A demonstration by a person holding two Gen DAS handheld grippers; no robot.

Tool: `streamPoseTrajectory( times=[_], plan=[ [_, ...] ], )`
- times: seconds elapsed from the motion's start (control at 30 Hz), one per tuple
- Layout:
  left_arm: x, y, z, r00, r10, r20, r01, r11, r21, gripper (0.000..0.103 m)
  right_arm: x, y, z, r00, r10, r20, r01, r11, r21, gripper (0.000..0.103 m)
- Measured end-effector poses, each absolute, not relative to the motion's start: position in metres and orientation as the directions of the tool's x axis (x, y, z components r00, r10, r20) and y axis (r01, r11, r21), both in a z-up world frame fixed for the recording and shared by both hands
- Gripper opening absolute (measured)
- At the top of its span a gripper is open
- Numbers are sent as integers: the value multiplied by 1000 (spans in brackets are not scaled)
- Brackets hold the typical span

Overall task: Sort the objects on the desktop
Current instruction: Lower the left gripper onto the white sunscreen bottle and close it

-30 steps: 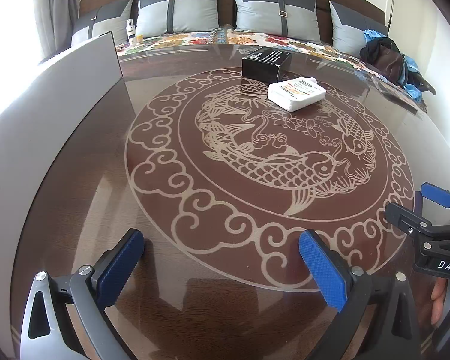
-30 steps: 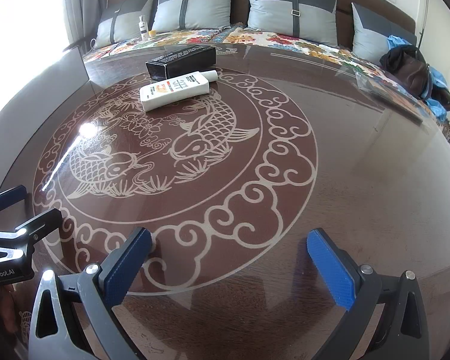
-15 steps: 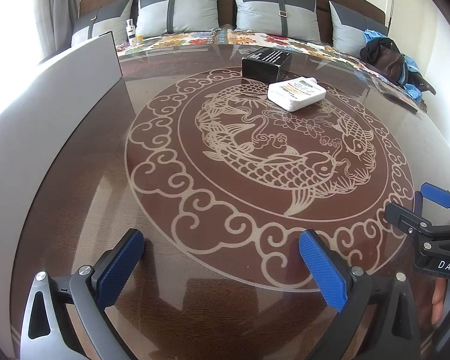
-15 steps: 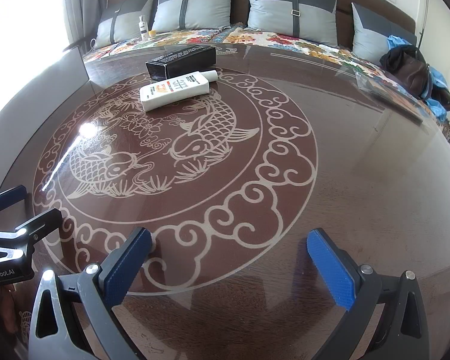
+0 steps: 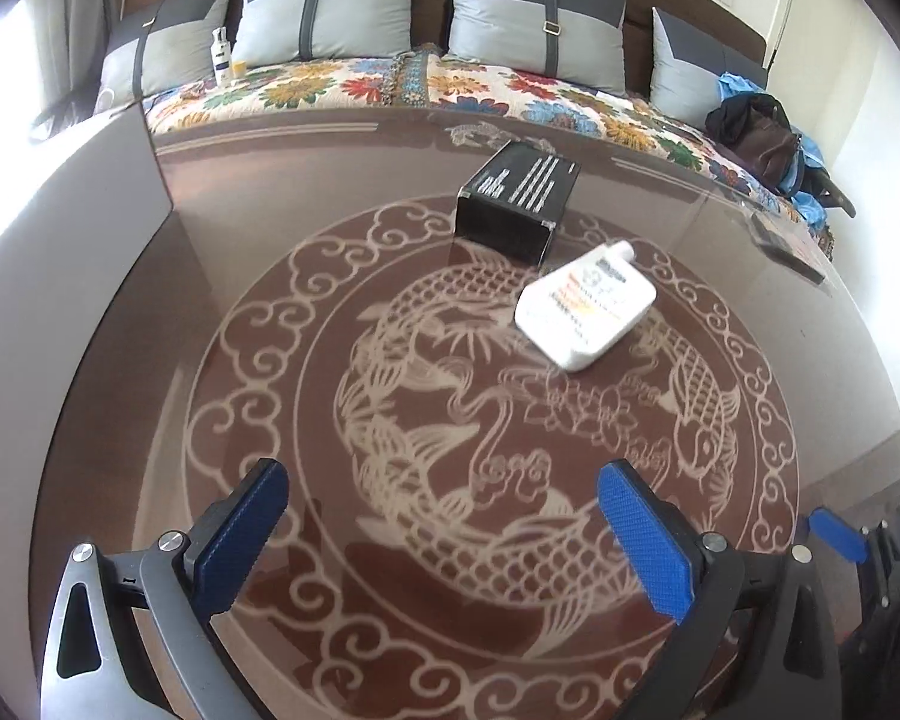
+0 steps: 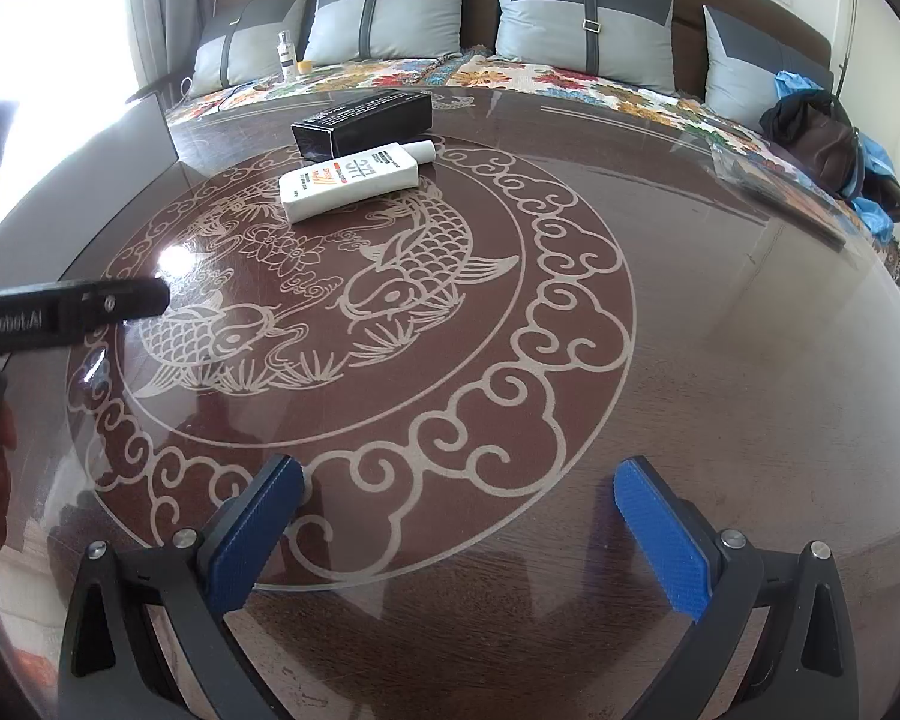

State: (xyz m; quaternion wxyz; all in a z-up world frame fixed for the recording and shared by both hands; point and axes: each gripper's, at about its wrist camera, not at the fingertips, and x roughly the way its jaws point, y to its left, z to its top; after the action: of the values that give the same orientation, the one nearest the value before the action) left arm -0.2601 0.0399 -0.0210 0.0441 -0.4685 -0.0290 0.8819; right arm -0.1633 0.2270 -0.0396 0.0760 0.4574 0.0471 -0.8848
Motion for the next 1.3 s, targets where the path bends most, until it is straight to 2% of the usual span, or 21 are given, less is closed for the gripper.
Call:
streamPoseTrajectory(
  times=[0.07, 0.23, 0.4, 0.6, 0.63, 0.73, 0.8, 0.83, 1.1, 1.3],
  plan=[
    [-284, 58, -12, -581, 128, -804, -134, -989, -61, 103, -163, 227, -40, -570, -90, -817, 178, -984, -15, 103],
    [-335, 102, -27, -501, 167, -849, -308, -951, -5, 103, -165, 227, -39, -569, -91, -817, 177, -984, -14, 103],
    [-354, 126, -47, -484, 106, -868, -357, -930, 86, 103, -165, 227, -39, -569, -91, -817, 177, -984, -14, 103],
    [-359, 137, -49, -496, 168, -852, -381, -924, 40, 103, -165, 227, -39, -569, -91, -817, 178, -984, -14, 103],
    [-358, 137, -49, -505, 172, -846, -374, -927, 34, 101, -165, 227, -39, -569, -91, -817, 178, -984, -14, 103],
    [-354, 139, -46, -524, 198, -828, -356, -935, 2, 78, -165, 227, -39, -569, -91, -817, 178, -984, -14, 103],
    [-351, 141, -43, -534, 204, -820, -356, -934, -1, 56, -165, 227, -39, -569, -91, -817, 178, -984, -14, 103],
    [-350, 143, -42, -534, 201, -821, -352, -936, 0, 53, -165, 227, -39, -569, -91, -817, 178, -984, -14, 103],
    [-316, 133, -42, -546, 181, -818, -309, -951, -4, 51, -165, 227, -39, -569, -91, -817, 178, -984, -14, 103],
    [-257, 86, -44, -555, 156, -817, -241, -970, -22, 51, -165, 227, -39, -570, -91, -817, 178, -984, -14, 103]
  ],
)
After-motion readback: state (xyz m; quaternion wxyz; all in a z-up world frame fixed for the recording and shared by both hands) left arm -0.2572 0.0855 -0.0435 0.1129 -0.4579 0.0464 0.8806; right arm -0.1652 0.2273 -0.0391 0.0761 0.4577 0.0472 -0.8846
